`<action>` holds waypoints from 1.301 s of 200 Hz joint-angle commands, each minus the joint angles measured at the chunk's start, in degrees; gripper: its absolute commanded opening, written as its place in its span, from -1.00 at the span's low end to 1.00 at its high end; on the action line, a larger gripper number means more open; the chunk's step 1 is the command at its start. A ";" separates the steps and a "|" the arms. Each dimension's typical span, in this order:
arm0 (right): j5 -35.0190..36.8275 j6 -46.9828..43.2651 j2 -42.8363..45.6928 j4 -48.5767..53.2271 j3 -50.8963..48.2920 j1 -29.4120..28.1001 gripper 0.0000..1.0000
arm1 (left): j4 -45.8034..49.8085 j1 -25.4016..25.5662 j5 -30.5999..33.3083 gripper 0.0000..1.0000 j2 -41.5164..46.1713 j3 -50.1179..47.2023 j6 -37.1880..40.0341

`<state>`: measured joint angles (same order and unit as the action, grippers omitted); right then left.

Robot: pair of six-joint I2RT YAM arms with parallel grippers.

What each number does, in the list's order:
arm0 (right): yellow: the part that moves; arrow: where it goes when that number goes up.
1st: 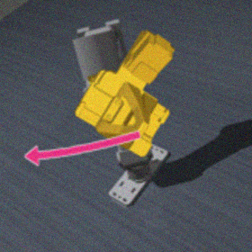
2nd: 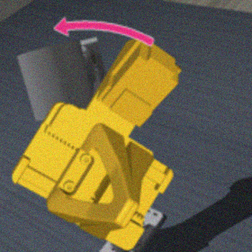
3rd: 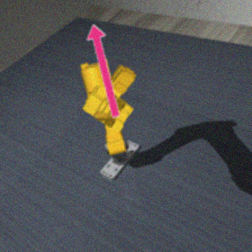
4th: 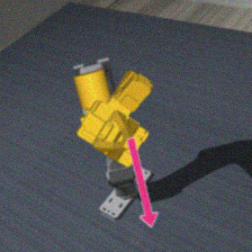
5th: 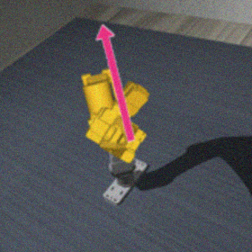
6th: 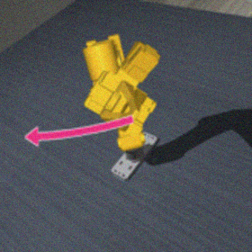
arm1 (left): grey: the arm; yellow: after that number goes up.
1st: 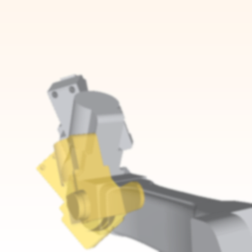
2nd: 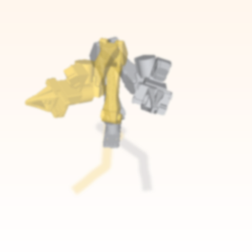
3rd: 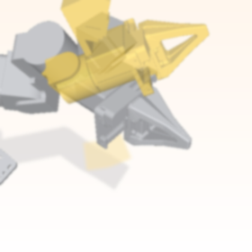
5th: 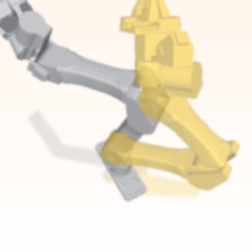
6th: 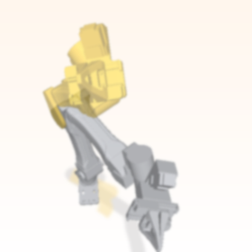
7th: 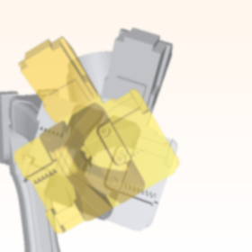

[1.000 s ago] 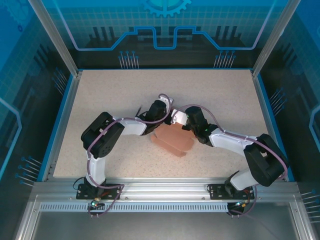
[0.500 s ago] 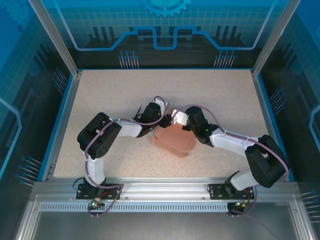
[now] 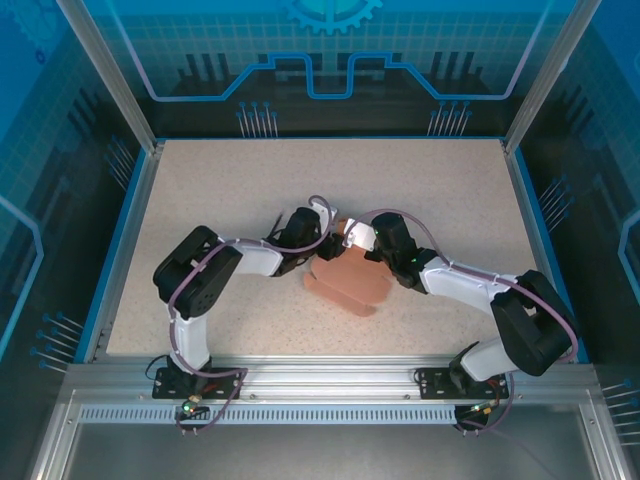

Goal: Fold the paper box

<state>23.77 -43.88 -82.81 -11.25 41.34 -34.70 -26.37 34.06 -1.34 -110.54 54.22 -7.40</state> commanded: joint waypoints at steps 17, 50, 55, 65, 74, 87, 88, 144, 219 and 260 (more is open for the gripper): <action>0.02 1.17 1.67 0.44 0.26 0.70 -0.92 | 2.63 -0.44 -0.50 -0.04 -3.12 2.99 1.56; -0.21 1.23 1.33 0.61 0.58 0.66 -0.92 | 2.79 -0.42 -0.68 -0.05 -4.57 4.20 1.78; -0.22 1.21 1.29 0.61 0.58 0.71 -0.92 | 2.82 -0.44 -0.60 -0.04 -4.73 4.43 1.77; -0.29 1.23 1.41 0.63 0.58 0.71 -0.92 | 2.82 -0.42 -0.42 -0.05 -5.18 4.79 2.04; -0.30 1.24 1.37 0.69 0.58 0.68 -0.92 | 2.97 -0.42 -0.37 -0.06 -5.47 5.14 2.11; -0.33 1.29 1.39 0.61 0.53 0.70 -0.92 | 2.74 -0.45 -0.33 -0.10 -5.78 5.37 2.03; -0.36 1.23 1.40 0.57 0.51 0.69 -0.92 | 2.69 -0.42 -0.37 -0.10 -5.80 5.42 2.03; -0.58 1.85 1.15 0.78 0.42 0.61 -0.92 | 0.06 -0.35 3.31 -0.32 -6.84 5.56 0.03; -0.79 2.94 1.66 1.23 -0.12 -0.45 -0.92 | -0.50 -0.06 15.02 -0.71 -6.79 5.81 -9.51; -0.92 4.14 1.47 0.96 -0.30 -1.60 -0.92 | 0.71 1.77 20.27 -0.81 -6.88 7.30 -11.00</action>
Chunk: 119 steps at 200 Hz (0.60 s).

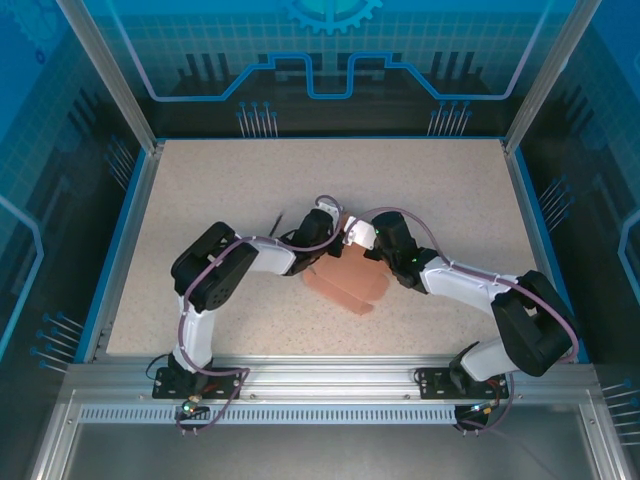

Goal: Fold the paper box

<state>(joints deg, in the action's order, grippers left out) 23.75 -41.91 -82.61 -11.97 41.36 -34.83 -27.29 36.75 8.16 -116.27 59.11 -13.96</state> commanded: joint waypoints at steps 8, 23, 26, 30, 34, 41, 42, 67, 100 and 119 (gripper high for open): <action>-0.66 2.36 1.01 1.38 -0.40 -1.85 -0.92 | 1.62 -0.59 11.47 -0.82 -1.32 2.63 -4.74; -0.38 2.97 0.29 1.17 -0.41 -2.34 -0.92 | 1.99 0.00 13.15 -0.84 -1.79 3.24 -4.91; -0.30 3.06 0.12 1.11 -0.36 -2.51 -0.92 | 1.93 0.16 13.51 -0.84 -1.89 3.33 -4.83; -0.36 3.28 -0.11 1.03 -0.32 -2.59 -0.92 | 1.87 0.36 13.90 -0.84 -1.92 3.36 -4.77; -0.29 3.59 -0.29 1.01 -0.24 -2.74 -0.92 | 1.73 0.55 14.26 -0.84 -2.15 3.38 -4.77; -0.31 3.93 -0.57 0.94 -0.19 -2.95 -0.92 | 1.50 0.76 14.52 -0.84 -2.43 3.46 -4.66; -0.34 4.02 -0.60 0.91 -0.16 -3.00 -0.92 | 1.43 0.77 14.52 -0.84 -2.45 3.46 -4.67; -0.07 4.99 -1.65 0.43 0.02 -3.33 -0.92 | -5.38 1.11 9.61 -0.79 -2.23 0.77 -3.20; 1.63 5.07 -1.48 0.71 0.22 -2.85 -0.92 | -10.81 0.90 1.26 -0.63 -1.34 -1.70 0.53; 2.09 5.29 -0.99 0.98 0.19 -2.62 -0.92 | -12.08 0.64 -1.61 -0.54 -0.44 -2.79 1.79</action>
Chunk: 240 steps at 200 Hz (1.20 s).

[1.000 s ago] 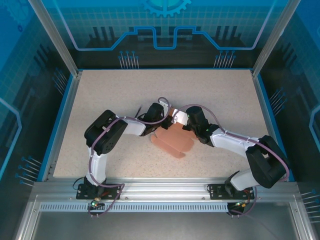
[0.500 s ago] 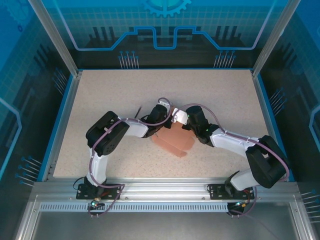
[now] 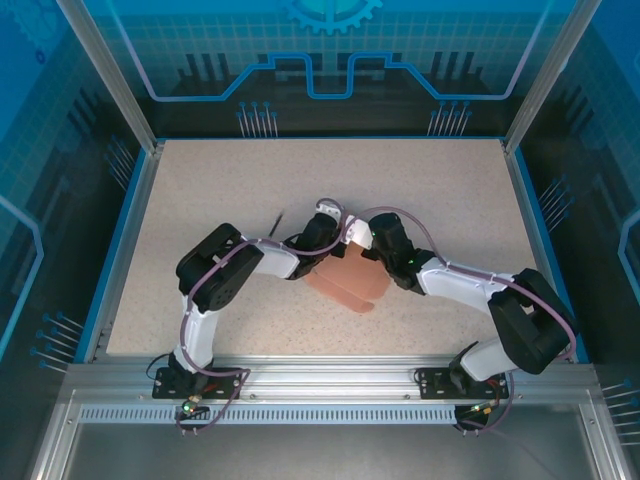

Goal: Fold the paper box

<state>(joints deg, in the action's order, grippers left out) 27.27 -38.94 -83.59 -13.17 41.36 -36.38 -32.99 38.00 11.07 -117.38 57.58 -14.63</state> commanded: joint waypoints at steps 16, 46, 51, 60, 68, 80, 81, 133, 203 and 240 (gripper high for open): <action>-1.00 2.27 0.17 2.31 0.20 -0.97 -0.92 | -7.32 -1.03 -6.31 -0.48 1.47 -2.24 2.68; -0.77 2.12 0.36 2.45 0.24 -0.88 -0.92 | -8.38 -1.70 -8.40 -0.37 2.83 -3.82 3.05; -0.73 1.99 0.36 2.49 0.29 -0.85 -0.92 | -8.49 -1.84 -8.61 -0.37 3.14 -4.03 3.03; -0.64 1.96 0.34 2.54 0.54 -0.87 -0.92 | -8.81 -2.20 -9.26 -0.34 3.66 -4.59 2.94; -0.65 1.92 0.29 2.73 0.56 -0.88 -0.92 | -9.48 -2.49 -9.57 -0.31 4.19 -5.22 2.77; -0.64 1.76 0.26 2.86 0.65 -0.84 -0.92 | -10.21 -3.07 -10.61 -0.25 5.10 -6.00 2.68; -0.64 1.72 0.27 2.87 0.65 -0.86 -0.92 | -10.27 -3.13 -10.71 -0.25 5.17 -6.09 2.68; -0.55 1.29 0.18 3.38 1.22 -0.80 -0.92 | -9.90 -5.52 -17.05 -0.01 7.42 -6.47 2.93; -2.45 0.40 0.62 4.40 1.89 -1.21 -0.92 | -3.67 -6.56 -17.87 -0.27 6.48 -2.60 2.68; -0.51 -2.71 -0.20 6.21 2.79 -2.49 -0.92 | -0.51 -6.59 -16.10 -0.41 5.50 -1.16 2.99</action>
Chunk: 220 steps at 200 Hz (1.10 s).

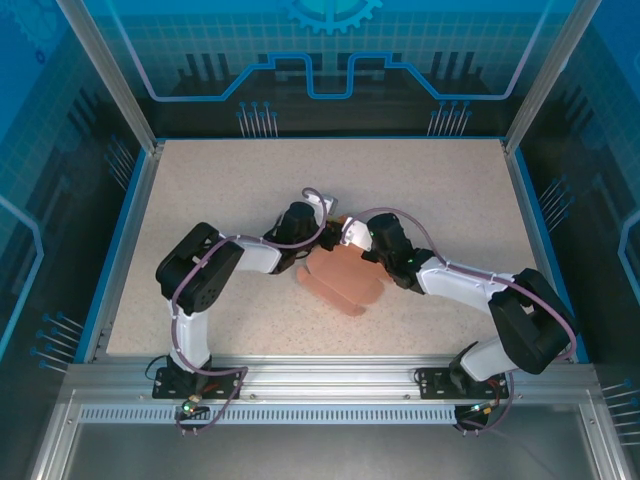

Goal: Fold the paper box

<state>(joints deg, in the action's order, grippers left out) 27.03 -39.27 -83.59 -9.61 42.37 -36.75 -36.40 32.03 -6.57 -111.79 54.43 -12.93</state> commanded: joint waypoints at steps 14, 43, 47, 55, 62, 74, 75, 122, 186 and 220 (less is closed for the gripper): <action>1.33 -3.97 -0.90 3.40 2.18 -2.57 -0.92 | 2.45 -0.62 1.10 -0.44 -0.48 1.90 1.45; 3.23 -5.84 -1.91 4.46 3.20 -3.26 -0.91 | 1.60 -0.57 -0.63 -0.45 -0.98 1.64 2.19; 3.32 -5.97 -2.07 4.48 3.43 -3.38 -0.91 | 1.58 -0.57 -0.76 -0.45 -1.05 1.63 2.28; 3.39 -6.13 -2.27 4.59 3.62 -3.61 -0.92 | 1.61 -0.60 -0.96 -0.44 -1.06 1.64 2.42; 3.60 -6.26 -2.52 4.60 3.82 -3.89 -0.92 | 1.68 -0.62 -0.99 -0.44 -1.07 1.73 2.45; 3.78 -6.47 -3.05 4.74 4.17 -4.33 -0.92 | 1.86 -0.58 -0.98 -0.43 -1.13 1.86 2.38; 3.80 -6.50 -3.10 4.76 4.23 -4.40 -0.92 | 1.86 -0.58 -0.99 -0.44 -1.14 1.84 2.38; 5.50 -7.23 -4.08 4.95 4.43 -5.17 -0.91 | 2.63 -0.61 3.07 -0.58 -0.50 1.45 1.85; 4.50 -6.43 -3.02 4.95 3.88 -6.72 -0.92 | 6.93 -0.40 15.39 -0.86 0.65 2.05 -3.33; 4.36 -5.75 -3.48 3.65 2.94 -8.25 -0.92 | 11.34 0.97 21.68 -0.96 0.76 4.42 -4.30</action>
<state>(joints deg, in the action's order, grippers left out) 34.37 -46.13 -86.89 -8.19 46.26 -41.89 -31.09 34.26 2.15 -111.35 56.03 -13.06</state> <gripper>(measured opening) 0.047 0.105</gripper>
